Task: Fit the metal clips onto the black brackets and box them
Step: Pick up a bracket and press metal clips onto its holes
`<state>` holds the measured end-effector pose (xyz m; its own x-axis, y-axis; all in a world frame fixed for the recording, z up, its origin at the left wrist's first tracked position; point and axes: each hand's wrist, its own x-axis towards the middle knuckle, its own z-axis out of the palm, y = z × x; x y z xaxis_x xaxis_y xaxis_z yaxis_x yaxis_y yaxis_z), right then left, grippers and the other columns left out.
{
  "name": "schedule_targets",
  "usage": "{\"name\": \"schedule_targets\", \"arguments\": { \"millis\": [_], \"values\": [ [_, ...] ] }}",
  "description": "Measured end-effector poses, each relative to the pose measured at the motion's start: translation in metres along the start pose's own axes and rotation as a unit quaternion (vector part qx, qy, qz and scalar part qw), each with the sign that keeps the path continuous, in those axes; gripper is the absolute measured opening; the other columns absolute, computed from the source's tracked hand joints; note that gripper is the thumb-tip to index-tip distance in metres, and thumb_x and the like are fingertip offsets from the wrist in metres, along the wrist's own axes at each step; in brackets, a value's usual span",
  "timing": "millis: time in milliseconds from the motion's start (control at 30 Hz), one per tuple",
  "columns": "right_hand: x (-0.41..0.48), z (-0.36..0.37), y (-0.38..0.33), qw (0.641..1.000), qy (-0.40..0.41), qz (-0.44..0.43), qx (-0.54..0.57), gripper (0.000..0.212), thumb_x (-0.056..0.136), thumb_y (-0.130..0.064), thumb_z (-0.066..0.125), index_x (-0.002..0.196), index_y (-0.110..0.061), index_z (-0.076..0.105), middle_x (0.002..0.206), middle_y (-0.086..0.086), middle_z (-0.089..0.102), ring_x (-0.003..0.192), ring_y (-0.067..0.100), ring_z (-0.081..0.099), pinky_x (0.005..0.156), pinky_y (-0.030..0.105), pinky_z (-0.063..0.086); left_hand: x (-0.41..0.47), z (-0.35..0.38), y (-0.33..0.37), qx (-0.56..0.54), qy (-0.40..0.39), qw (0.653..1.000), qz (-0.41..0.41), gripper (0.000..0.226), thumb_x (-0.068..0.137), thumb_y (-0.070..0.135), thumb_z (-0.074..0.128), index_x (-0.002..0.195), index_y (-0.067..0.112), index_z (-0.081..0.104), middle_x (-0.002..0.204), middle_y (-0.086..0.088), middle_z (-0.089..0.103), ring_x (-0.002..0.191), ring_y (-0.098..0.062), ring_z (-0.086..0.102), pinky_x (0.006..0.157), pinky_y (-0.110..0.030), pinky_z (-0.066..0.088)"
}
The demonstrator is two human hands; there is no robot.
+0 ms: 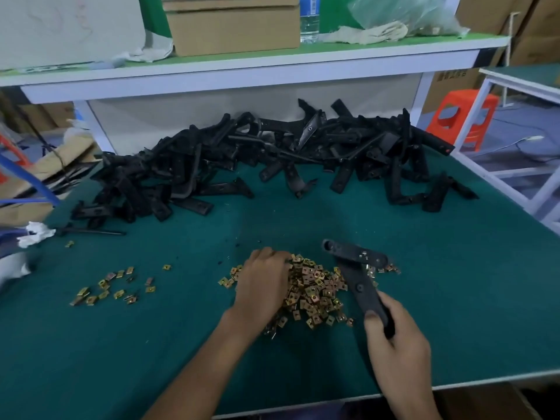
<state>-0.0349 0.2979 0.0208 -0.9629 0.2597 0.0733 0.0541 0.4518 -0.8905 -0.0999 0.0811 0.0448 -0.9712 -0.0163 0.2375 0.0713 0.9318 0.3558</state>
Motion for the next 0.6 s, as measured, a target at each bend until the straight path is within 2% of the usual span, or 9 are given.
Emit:
{"name": "schedule_targets", "arguments": {
  "millis": [67,133,200,267,367,400,467,500,600],
  "values": [
    [-0.003,0.002,0.002,1.000,0.017,-0.011,-0.004,0.022,0.091,-0.030,0.068,0.113,-0.029,0.071,0.098,-0.011,0.071,0.092,0.015,0.065,0.078,0.035,0.048,0.012,0.006,-0.007,-0.010,-0.028,0.999,-0.023,0.024,0.103,0.025,0.055,0.120,0.018,0.071,0.115,-0.003,0.067,0.110,-0.022,0.059,0.090,-0.031,0.050],
    [-0.003,0.003,0.003,0.999,0.022,-0.022,-0.014,0.017,0.089,-0.030,0.072,0.106,-0.028,0.074,0.091,-0.013,0.071,0.087,0.008,0.065,0.073,0.031,0.047,0.019,0.010,-0.013,-0.039,-0.040,0.998,-0.029,0.018,0.101,0.027,0.059,0.111,0.022,0.073,0.106,0.001,0.066,0.101,-0.018,0.061,0.079,-0.026,0.046],
    [-0.003,0.003,0.004,0.999,0.018,-0.031,-0.018,0.012,0.087,-0.030,0.075,0.099,-0.033,0.074,0.086,-0.016,0.070,0.083,0.001,0.064,0.070,0.030,0.048,0.024,0.012,-0.018,-0.059,-0.063,0.996,-0.038,0.009,0.099,0.027,0.063,0.099,0.023,0.071,0.098,0.004,0.065,0.094,-0.016,0.061,0.076,-0.027,0.046],
    [-0.004,0.004,0.005,0.998,0.012,-0.045,-0.029,0.009,0.085,-0.032,0.078,0.089,-0.036,0.072,0.081,-0.017,0.070,0.079,0.000,0.064,0.068,0.027,0.049,0.027,0.010,-0.024,-0.078,-0.089,0.992,-0.044,0.006,0.098,0.027,0.065,0.093,0.023,0.064,0.091,0.008,0.064,0.087,-0.012,0.060,0.070,-0.026,0.043],
    [-0.004,0.005,0.008,0.996,-0.002,-0.078,-0.053,0.011,0.082,-0.038,0.079,0.075,-0.032,0.072,0.070,-0.013,0.066,0.072,0.006,0.063,0.061,0.018,0.043,0.021,0.005,-0.028,-0.149,-0.078,0.984,-0.064,0.007,0.100,0.028,0.060,0.094,0.029,0.057,0.086,0.015,0.062,0.076,0.002,0.058,0.060,-0.012,0.036],
    [-0.004,0.005,0.008,0.995,-0.007,-0.086,-0.059,0.014,0.082,-0.040,0.078,0.072,-0.033,0.071,0.066,-0.013,0.064,0.071,0.007,0.061,0.059,0.018,0.042,0.017,0.002,-0.027,-0.187,-0.073,0.977,-0.077,0.003,0.101,0.029,0.058,0.099,0.031,0.058,0.091,0.018,0.063,0.081,0.007,0.058,0.064,-0.009,0.037],
    [-0.004,0.005,0.010,0.993,-0.010,-0.098,-0.063,0.019,0.081,-0.043,0.076,0.068,-0.033,0.068,0.062,-0.013,0.059,0.067,0.009,0.059,0.056,0.017,0.038,0.008,-0.007,-0.024,-0.247,-0.074,0.962,-0.089,0.013,0.104,0.030,0.054,0.114,0.034,0.062,0.107,0.023,0.063,0.098,0.009,0.058,0.080,-0.010,0.041],
    [-0.004,0.005,0.010,0.993,-0.009,-0.105,-0.063,0.020,0.081,-0.043,0.076,0.067,-0.032,0.067,0.061,-0.012,0.058,0.064,0.010,0.058,0.054,0.018,0.037,0.003,-0.011,-0.021,-0.270,-0.070,0.956,-0.093,0.017,0.104,0.030,0.052,0.115,0.034,0.065,0.109,0.024,0.065,0.102,0.009,0.058,0.085,-0.012,0.044],
    [-0.003,0.005,0.012,0.991,-0.002,-0.119,-0.063,0.022,0.081,-0.044,0.076,0.066,-0.032,0.066,0.060,-0.012,0.056,0.060,0.010,0.056,0.053,0.020,0.037,-0.012,-0.024,-0.010,-0.361,-0.037,0.922,-0.134,0.017,0.101,0.023,0.057,0.106,0.031,0.071,0.100,0.016,0.072,0.095,0.006,0.063,0.078,-0.011,0.047]
  ]
}}
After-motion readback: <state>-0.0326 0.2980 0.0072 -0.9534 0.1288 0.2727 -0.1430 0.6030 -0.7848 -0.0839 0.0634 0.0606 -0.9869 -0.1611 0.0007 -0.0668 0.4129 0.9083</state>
